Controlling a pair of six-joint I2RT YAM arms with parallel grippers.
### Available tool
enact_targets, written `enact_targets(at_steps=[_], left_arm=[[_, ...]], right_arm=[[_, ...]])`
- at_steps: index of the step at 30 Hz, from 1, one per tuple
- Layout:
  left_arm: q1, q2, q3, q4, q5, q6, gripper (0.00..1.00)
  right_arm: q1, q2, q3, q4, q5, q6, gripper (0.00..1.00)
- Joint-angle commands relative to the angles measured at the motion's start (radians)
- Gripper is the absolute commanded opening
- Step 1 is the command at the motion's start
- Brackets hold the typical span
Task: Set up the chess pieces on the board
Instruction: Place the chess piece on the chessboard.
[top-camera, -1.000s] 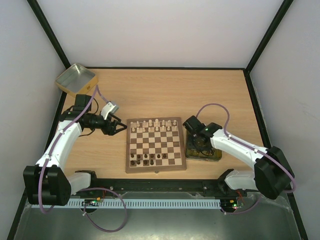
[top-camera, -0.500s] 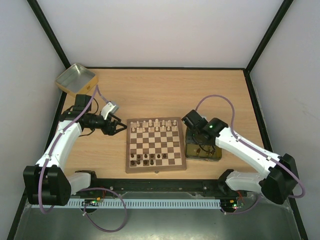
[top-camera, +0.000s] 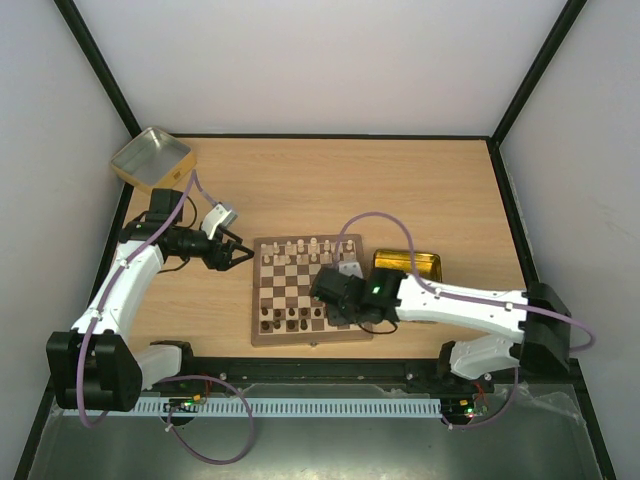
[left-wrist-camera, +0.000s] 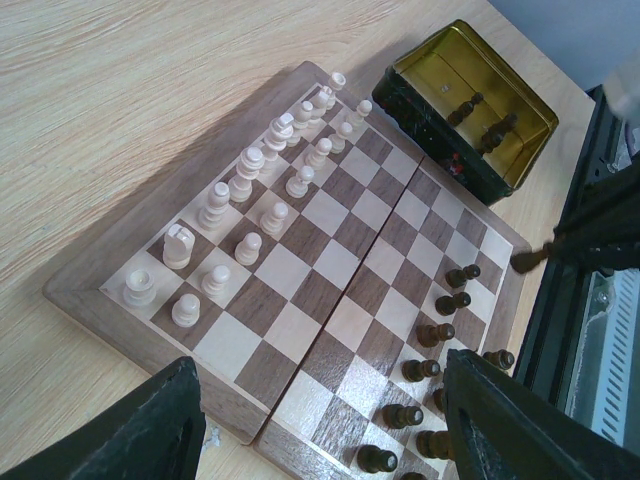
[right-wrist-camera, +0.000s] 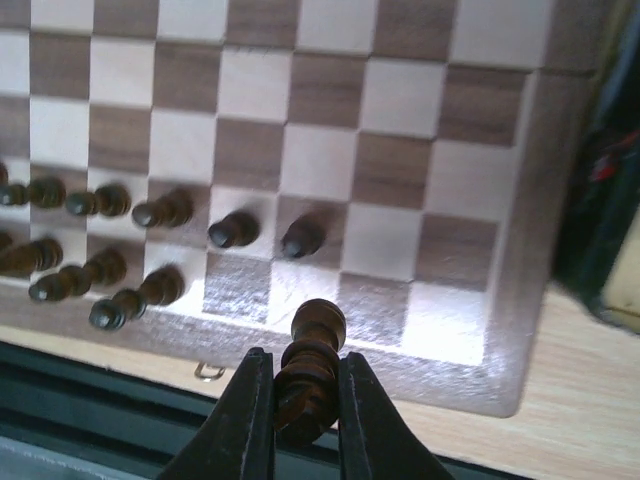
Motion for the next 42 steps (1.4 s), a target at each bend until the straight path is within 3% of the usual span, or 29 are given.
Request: enact_targets(at_steps=[1, 14, 42], left_arm=[[-0.005, -0.009, -0.012, 0.0, 0.004, -0.002, 0.66], [-0.005, -0.014, -0.013, 0.002, 0.005, -0.002, 0.66], [-0.005, -0.031, -0.017, 0.002, 0.005, 0.0, 0.66]], right_arm=[[0.076, 0.063, 0.042, 0.054, 0.024, 0.074, 0.07], [0.086, 0.175, 0.052, 0.163, -0.023, 0.039, 0.07], [0.089, 0.238, 0.04, 0.168, -0.027, 0.024, 0.14]])
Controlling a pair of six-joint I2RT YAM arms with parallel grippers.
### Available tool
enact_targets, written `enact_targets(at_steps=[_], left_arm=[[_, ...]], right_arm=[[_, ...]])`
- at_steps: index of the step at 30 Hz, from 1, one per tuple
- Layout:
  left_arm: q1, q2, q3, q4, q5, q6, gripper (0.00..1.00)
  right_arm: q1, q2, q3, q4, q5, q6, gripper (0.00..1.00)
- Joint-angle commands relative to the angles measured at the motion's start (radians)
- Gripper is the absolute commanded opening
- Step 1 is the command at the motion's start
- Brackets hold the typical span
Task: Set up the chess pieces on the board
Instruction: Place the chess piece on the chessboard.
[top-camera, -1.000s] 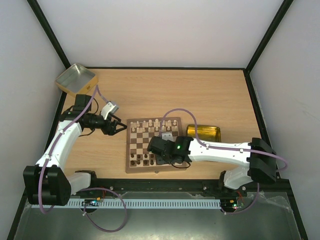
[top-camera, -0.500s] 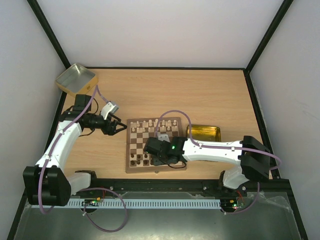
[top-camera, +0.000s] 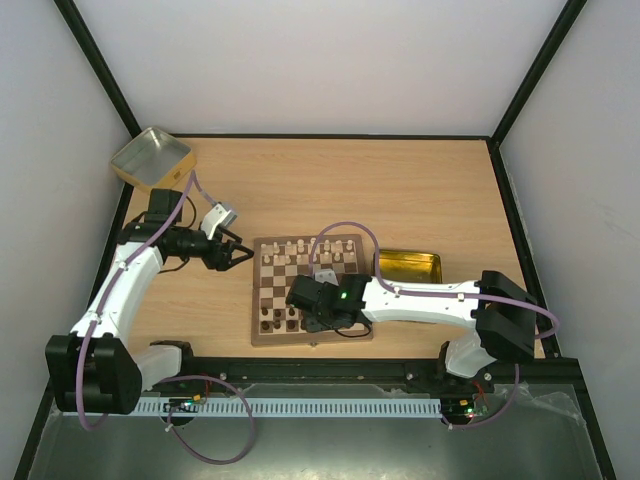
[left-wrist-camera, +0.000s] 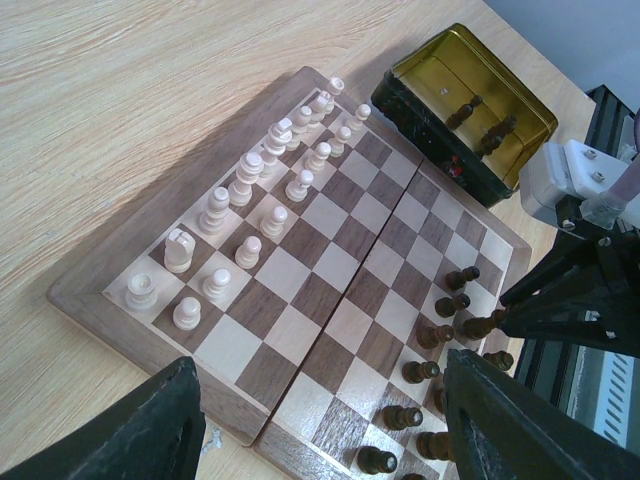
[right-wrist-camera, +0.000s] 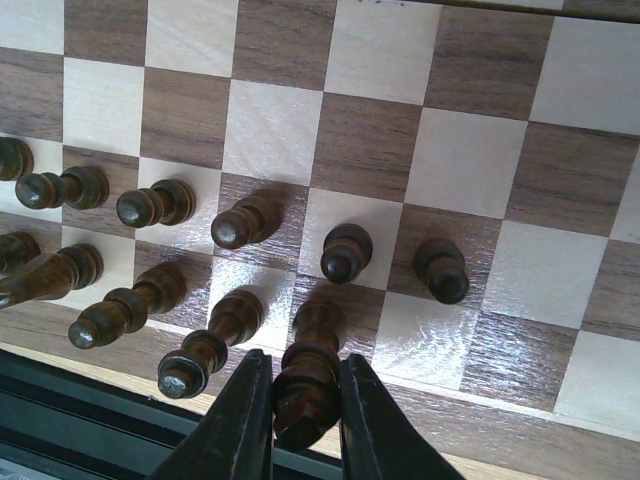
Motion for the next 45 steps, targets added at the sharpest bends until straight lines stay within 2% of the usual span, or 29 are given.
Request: enact_targets(at_steps=[1, 7, 20, 24, 27, 31, 34, 38, 42, 45], left_arm=[[-0.005, -0.016, -0.017, 0.0, 0.007, -0.001, 0.66], [-0.005, -0.014, -0.017, 0.0, 0.007, 0.0, 0.66], [-0.005, -0.014, -0.017, 0.0, 0.006, 0.0, 0.66], [-0.005, -0.013, -0.017, 0.0, 0.007, 0.0, 0.66], [-0.005, -0.013, -0.016, 0.0, 0.006, 0.0, 0.66], [-0.005, -0.013, -0.016, 0.0, 0.007, 0.0, 0.66], [-0.005, -0.011, -0.015, 0.001, 0.007, 0.0, 0.66], [-0.005, -0.009, -0.014, 0.0, 0.007, 0.0, 0.66], [-0.005, 0.001, -0.012, -0.002, 0.007, 0.002, 0.66], [-0.007, 0.005, -0.011, -0.003, 0.007, 0.003, 0.66]], right_arm=[[0.006, 0.015, 0.01, -0.007, 0.026, -0.001, 0.14], [0.006, 0.017, 0.008, 0.0, 0.021, -0.001, 0.19], [0.006, 0.005, 0.013, -0.01, 0.026, 0.0, 0.22], [0.006, -0.025, 0.052, -0.066, 0.05, 0.001, 0.26], [0.006, -0.052, 0.092, -0.13, 0.084, 0.0, 0.34], [-0.016, -0.1, 0.127, -0.214, 0.16, 0.021, 0.37], [-0.085, -0.155, 0.089, -0.252, 0.197, 0.029, 0.38], [-0.252, -0.262, -0.04, -0.254, 0.209, 0.023, 0.4], [-0.443, -0.349, -0.174, -0.199, 0.161, -0.026, 0.44], [-0.525, -0.366, -0.223, -0.167, 0.119, -0.064, 0.44]])
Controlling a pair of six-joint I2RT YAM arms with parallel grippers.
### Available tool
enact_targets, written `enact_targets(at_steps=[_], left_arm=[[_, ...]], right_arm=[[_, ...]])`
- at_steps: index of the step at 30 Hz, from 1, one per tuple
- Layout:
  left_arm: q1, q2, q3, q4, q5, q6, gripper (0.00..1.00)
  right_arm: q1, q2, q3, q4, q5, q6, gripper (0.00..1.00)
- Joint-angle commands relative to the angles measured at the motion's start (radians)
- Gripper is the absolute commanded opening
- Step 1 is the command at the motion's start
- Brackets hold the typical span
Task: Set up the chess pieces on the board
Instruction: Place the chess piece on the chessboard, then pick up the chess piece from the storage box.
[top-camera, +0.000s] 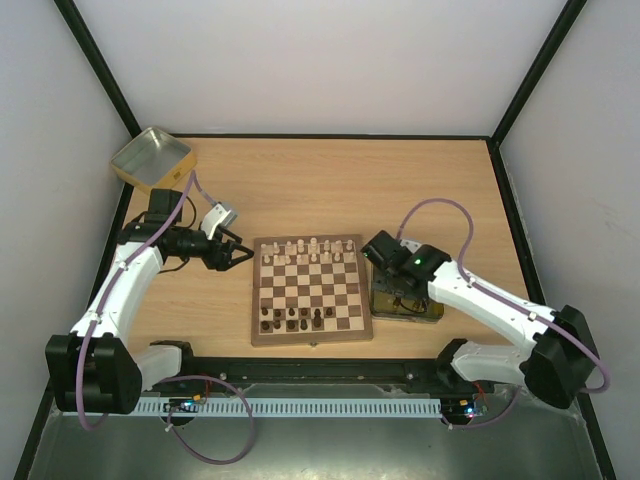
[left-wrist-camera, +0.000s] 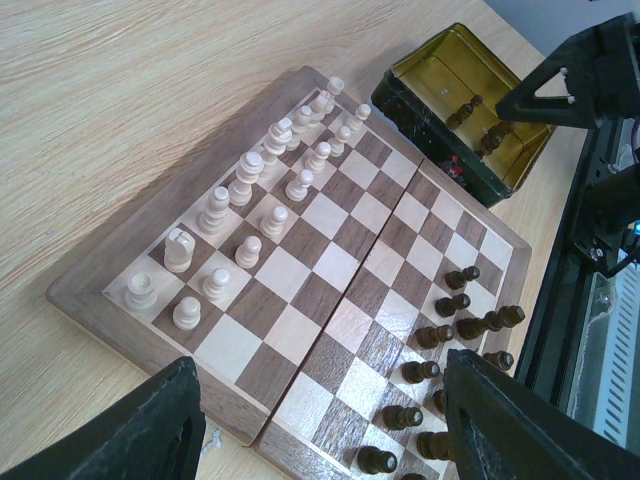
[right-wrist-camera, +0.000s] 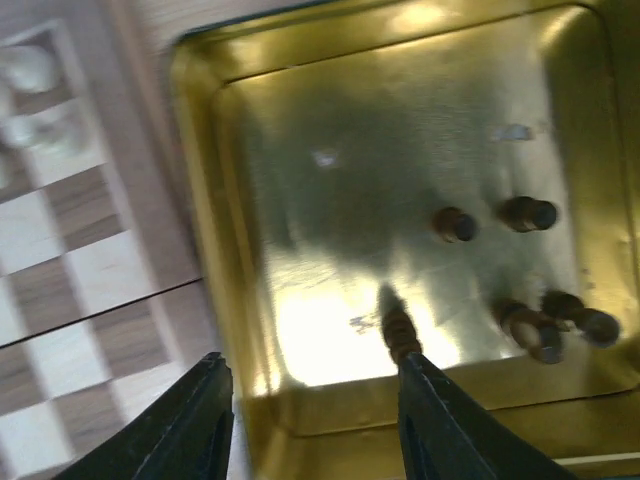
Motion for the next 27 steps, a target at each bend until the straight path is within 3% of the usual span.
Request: enact_targets(at_steps=[1, 13, 24, 27], left_arm=[[-0.007, 0.005, -0.011, -0.003, 0.008, 0.003, 0.66], [-0.014, 0.011, -0.01, -0.003, 0.006, 0.001, 0.66], [-0.015, 0.011, -0.01, -0.003, 0.007, 0.002, 0.66], [-0.015, 0.006, -0.01, -0.001, 0.005, 0.0, 0.66]], right_arm=[[-0.098, -0.026, -0.069, 0.017, -0.037, -0.061, 0.44], [-0.235, -0.009, -0.177, 0.125, -0.188, -0.118, 0.42], [-0.237, -0.012, -0.287, 0.203, -0.247, -0.106, 0.28], [-0.237, -0.014, -0.292, 0.205, -0.244, -0.106, 0.18]])
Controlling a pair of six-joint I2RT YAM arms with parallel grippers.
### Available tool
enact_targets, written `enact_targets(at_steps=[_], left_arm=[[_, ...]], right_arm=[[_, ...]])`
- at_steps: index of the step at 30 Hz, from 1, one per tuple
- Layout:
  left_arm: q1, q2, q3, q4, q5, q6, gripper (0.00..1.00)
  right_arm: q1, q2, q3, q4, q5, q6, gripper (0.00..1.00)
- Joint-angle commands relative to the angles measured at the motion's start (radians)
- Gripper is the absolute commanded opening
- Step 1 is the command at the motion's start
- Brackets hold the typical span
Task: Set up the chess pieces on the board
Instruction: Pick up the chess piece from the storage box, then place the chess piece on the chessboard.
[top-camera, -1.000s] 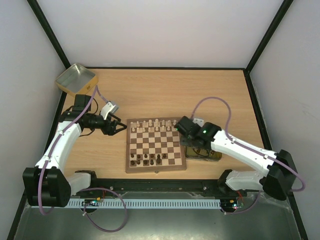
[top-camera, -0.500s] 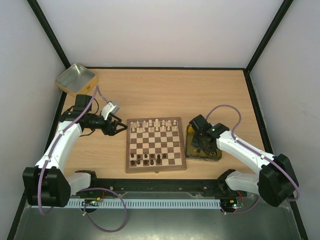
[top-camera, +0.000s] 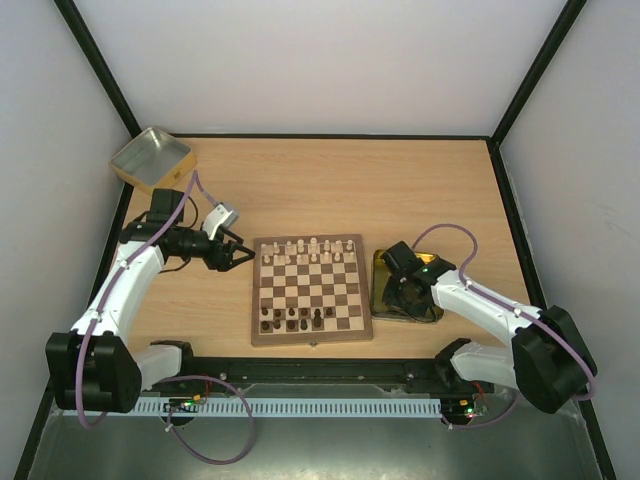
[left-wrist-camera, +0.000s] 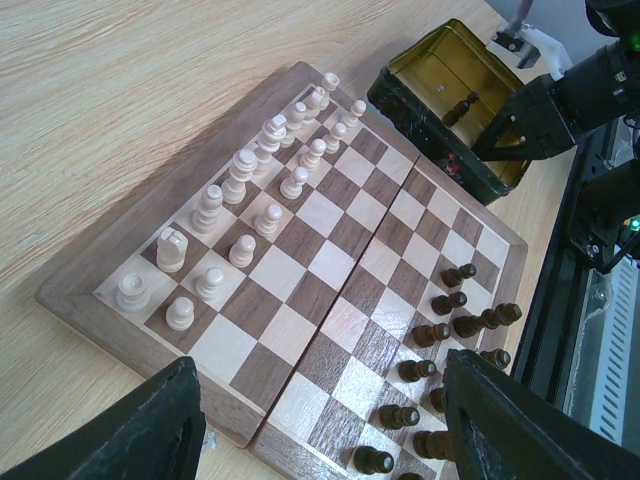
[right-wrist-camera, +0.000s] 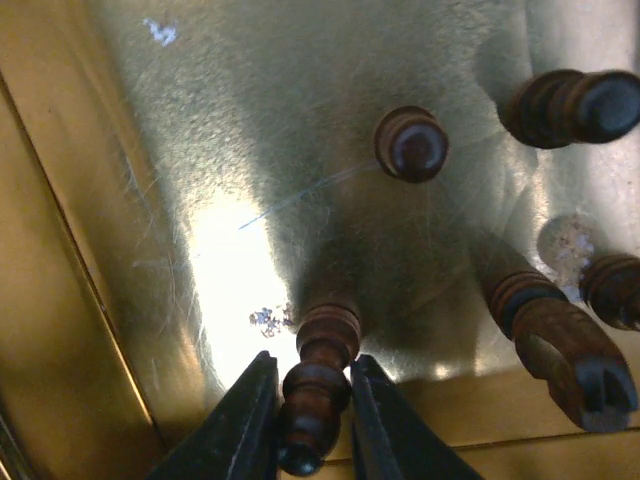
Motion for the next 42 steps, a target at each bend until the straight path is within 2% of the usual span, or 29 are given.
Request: enact_targets(at_steps=[1, 5, 17, 20, 26, 31, 36, 42], left_arm=[[-0.003, -0.003, -0.011, -0.001, 0.005, 0.0, 0.66], [-0.003, -0.004, -0.012, -0.001, 0.004, -0.001, 0.66], [-0.003, -0.003, -0.012, 0.003, 0.003, -0.004, 0.66], [-0.003, 0.0, -0.012, 0.005, 0.001, -0.007, 0.66], [-0.003, 0.005, -0.01, 0.005, -0.001, -0.009, 0.66], [-0.003, 0.0, -0.012, 0.007, -0.001, -0.01, 0.66], [-0.003, -0.004, -0.013, 0.007, -0.004, -0.011, 0.66], [-0.003, -0.008, -0.014, 0.007, -0.002, -0.011, 0.66]], right_arm=[[-0.003, -0.008, -0.011, 0.021, -0.001, -0.006, 0.14], [-0.002, -0.014, 0.033, -0.028, 0.046, -0.022, 0.03], [0.008, -0.042, 0.173, -0.158, 0.11, -0.088, 0.02], [0.08, -0.049, 0.213, -0.178, 0.123, -0.053, 0.02], [0.325, -0.007, 0.277, -0.177, 0.125, 0.075, 0.02], [0.515, 0.096, 0.304, -0.141, 0.147, 0.147, 0.02], [0.596, 0.179, 0.321, -0.091, 0.131, 0.164, 0.02], [0.614, 0.234, 0.347, -0.064, 0.128, 0.151, 0.03]])
